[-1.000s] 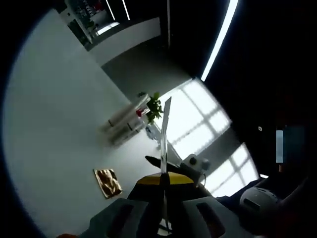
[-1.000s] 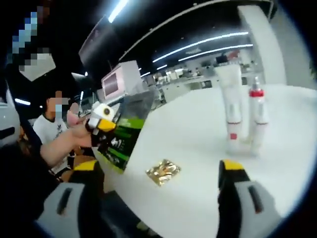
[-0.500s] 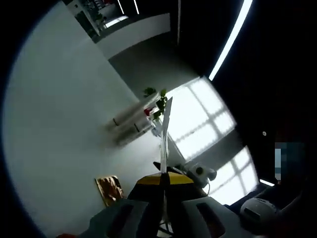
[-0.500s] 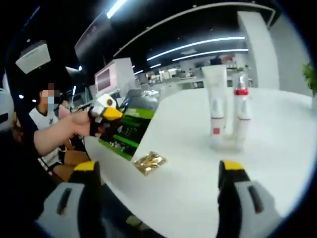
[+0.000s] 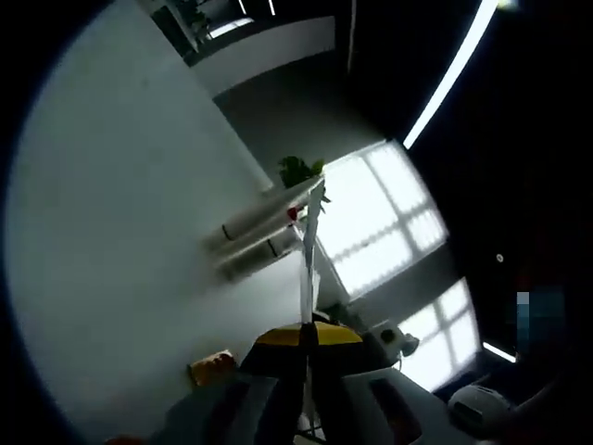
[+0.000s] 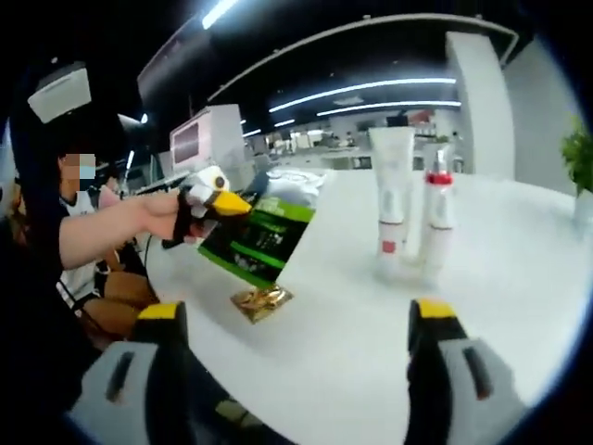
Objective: Arrange the skincare products in the storage area until every visible bottle or jar stands upright without overlapping.
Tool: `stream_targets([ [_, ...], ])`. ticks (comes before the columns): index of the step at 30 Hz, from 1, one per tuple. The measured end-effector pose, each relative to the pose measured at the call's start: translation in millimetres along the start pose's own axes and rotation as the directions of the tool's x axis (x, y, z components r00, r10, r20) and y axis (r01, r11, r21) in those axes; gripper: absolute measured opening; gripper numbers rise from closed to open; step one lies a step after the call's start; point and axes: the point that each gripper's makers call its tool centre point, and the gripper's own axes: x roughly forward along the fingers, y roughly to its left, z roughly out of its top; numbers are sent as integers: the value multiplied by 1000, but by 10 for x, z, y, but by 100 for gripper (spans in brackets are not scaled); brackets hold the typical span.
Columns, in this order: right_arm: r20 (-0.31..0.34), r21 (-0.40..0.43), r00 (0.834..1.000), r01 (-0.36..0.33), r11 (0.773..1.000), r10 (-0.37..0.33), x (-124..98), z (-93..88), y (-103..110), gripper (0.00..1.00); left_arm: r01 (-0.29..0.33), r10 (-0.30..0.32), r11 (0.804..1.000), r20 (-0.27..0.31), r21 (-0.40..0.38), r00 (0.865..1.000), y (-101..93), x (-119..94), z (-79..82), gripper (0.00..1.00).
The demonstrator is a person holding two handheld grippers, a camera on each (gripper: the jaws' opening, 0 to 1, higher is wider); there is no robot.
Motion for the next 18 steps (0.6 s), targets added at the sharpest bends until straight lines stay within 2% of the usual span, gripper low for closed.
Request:
stream_targets([
  [5,8,15,1000,3,1000,-3,-19,33,-10,100,-22,22,1000,-13,-3,1000,94,26,56,0],
  [11,-18,18,1000,7,1000,-6,-23,-56,-16,100,-60,60,998,-16,-25,998,269,16,145,0],
  [18,-24,19,1000,8,1000,-8,-41,-93,-36,100,-60,60,997,-5,-48,998,324,76,222,0],
])
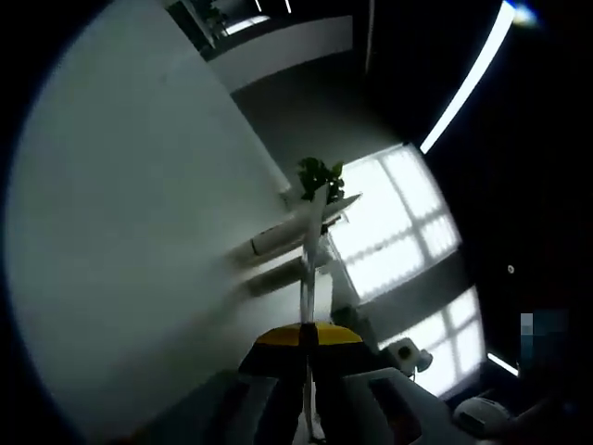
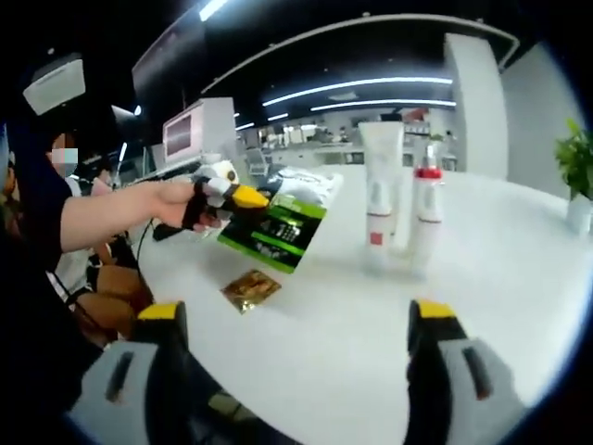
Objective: Arrange the skincare products in the storage area until every visible bottle or jar stands upright without overlapping.
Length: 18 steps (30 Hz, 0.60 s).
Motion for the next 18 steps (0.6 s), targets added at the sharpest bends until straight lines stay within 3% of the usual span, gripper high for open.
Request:
stream_targets([
  [18,-17,34,999,30,999,-30,-39,-72,-122,100,-64,64,997,-8,-48,998,260,168,132,0],
])
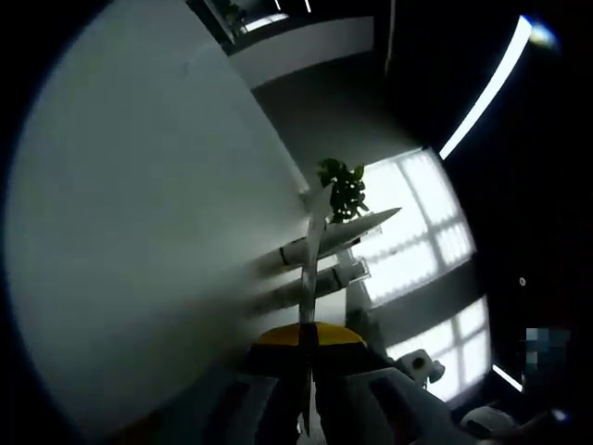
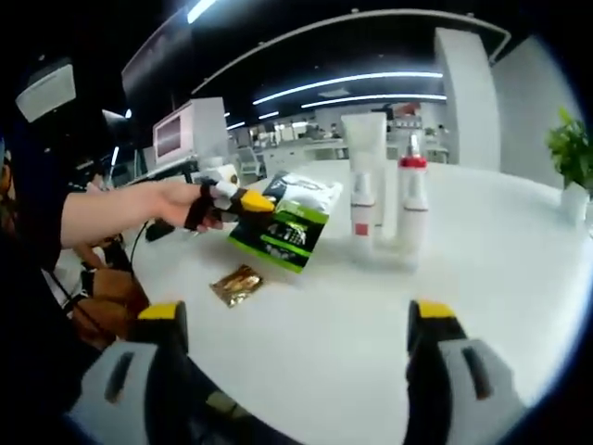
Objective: Arrange the skincare products in the storage area until every visible bottle or jar stands upright without overlapping.
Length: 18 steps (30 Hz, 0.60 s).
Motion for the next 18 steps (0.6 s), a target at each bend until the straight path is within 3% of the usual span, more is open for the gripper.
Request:
stream_targets([
  [18,6,23,1000,-24,999,24,0,-88,16,99,-56,57,997,1,-59,998,195,187,169,0],
])
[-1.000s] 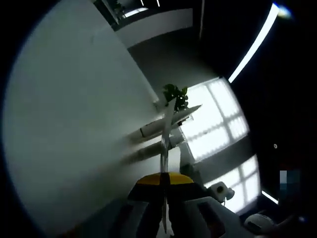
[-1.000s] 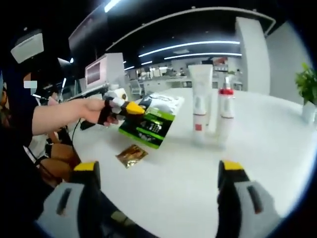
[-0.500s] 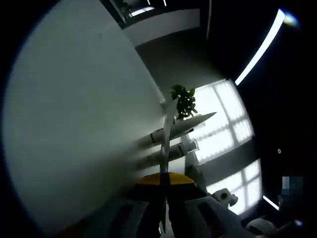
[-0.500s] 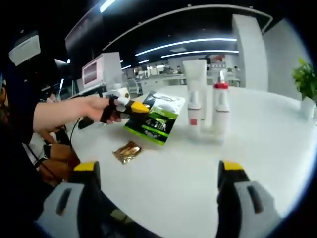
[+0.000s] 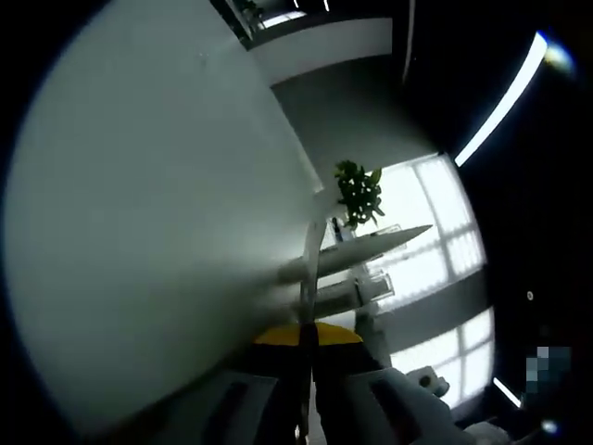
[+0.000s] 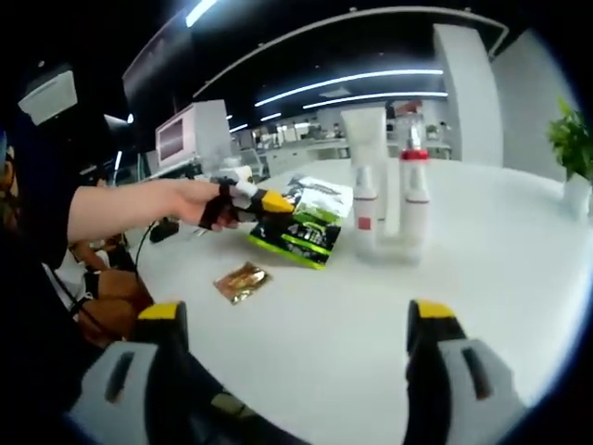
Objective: Arrange the skincare products in the storage area until every visible bottle or jar stands upright without overlapping.
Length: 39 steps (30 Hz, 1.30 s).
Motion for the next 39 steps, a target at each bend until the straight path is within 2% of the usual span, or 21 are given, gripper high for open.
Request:
stream_targets([
  [18,-8,8,1000,-12,1000,12,-27,-77,-14,99,-50,50,999,9,-15,999,161,59,164,0],
  [30,-12,15,1000,-11,1000,11,-38,-81,-60,98,-88,88,996,7,5,996,186,132,257,1],
  [32,-11,15,1000,-12,1000,13,-37,-75,-63,98,-127,127,992,7,23,992,244,139,254,2],
  [34,-12,12,1000,-14,1000,14,-35,-74,-63,98,-170,172,982,-14,83,985,309,131,233,4],
  [36,-11,11,1000,-15,1000,15,-33,-69,-59,98,-213,216,966,-5,145,976,356,122,246,11],
  [39,-7,11,1000,-19,1000,19,-29,-60,-50,98,-225,229,960,-4,165,973,340,117,249,17],
])
